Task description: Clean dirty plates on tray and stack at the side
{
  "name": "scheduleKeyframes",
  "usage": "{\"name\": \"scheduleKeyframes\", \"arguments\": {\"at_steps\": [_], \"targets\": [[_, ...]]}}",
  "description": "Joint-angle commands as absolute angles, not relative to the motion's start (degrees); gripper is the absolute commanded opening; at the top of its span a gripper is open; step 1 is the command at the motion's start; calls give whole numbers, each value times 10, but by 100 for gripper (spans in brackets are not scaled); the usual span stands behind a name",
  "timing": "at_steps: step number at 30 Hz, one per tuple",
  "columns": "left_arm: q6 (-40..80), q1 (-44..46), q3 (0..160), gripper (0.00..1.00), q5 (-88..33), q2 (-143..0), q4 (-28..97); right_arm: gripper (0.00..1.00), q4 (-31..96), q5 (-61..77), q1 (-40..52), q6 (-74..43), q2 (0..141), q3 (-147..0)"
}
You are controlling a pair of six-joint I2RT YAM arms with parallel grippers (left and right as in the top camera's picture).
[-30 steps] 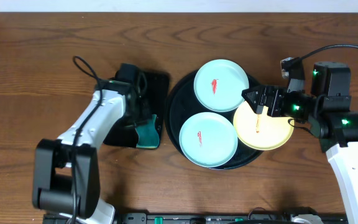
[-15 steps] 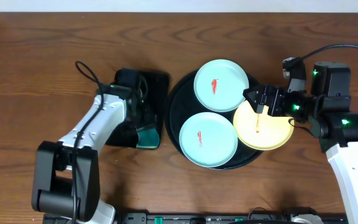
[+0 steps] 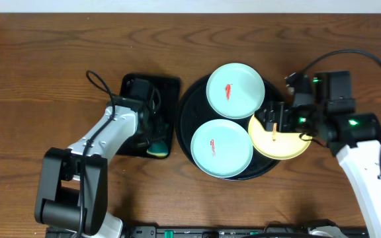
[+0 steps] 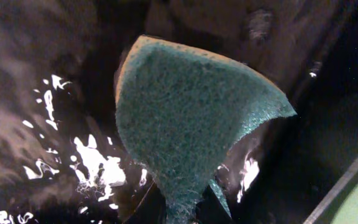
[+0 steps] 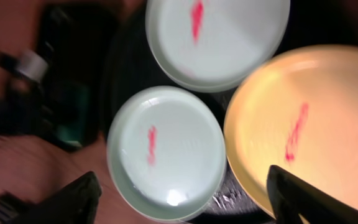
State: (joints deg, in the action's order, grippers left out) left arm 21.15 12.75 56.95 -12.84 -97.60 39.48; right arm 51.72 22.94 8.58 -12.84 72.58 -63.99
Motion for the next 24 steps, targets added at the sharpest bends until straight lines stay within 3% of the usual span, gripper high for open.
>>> {"name": "scheduleKeyframes", "arguments": {"at_steps": [1, 5, 7, 8, 11, 18, 24], "targets": [[191, 122, 642, 7, -109, -968, 434, 79, 539, 171, 121, -113, 761, -648], [174, 122, 691, 7, -109, -952, 483, 71, 567, 169, 136, -122, 812, -647], [173, 122, 711, 8, -109, -942, 504, 63, 581, 170, 136, -122, 840, -647], [172, 123, 724, 7, -115, -928, 519, 54, 596, 174, 138, -122, 870, -647], [165, 124, 731, 7, -137, -901, 527, 46, 613, 192, 147, -121, 916, -645], [161, 124, 731, 8, -172, -841, 543, 34, 603, 181, 195, -168, 997, -632], [161, 130, 730, 8, -176, -827, 563, 31, 575, 165, 215, -221, 1047, -632]]}}
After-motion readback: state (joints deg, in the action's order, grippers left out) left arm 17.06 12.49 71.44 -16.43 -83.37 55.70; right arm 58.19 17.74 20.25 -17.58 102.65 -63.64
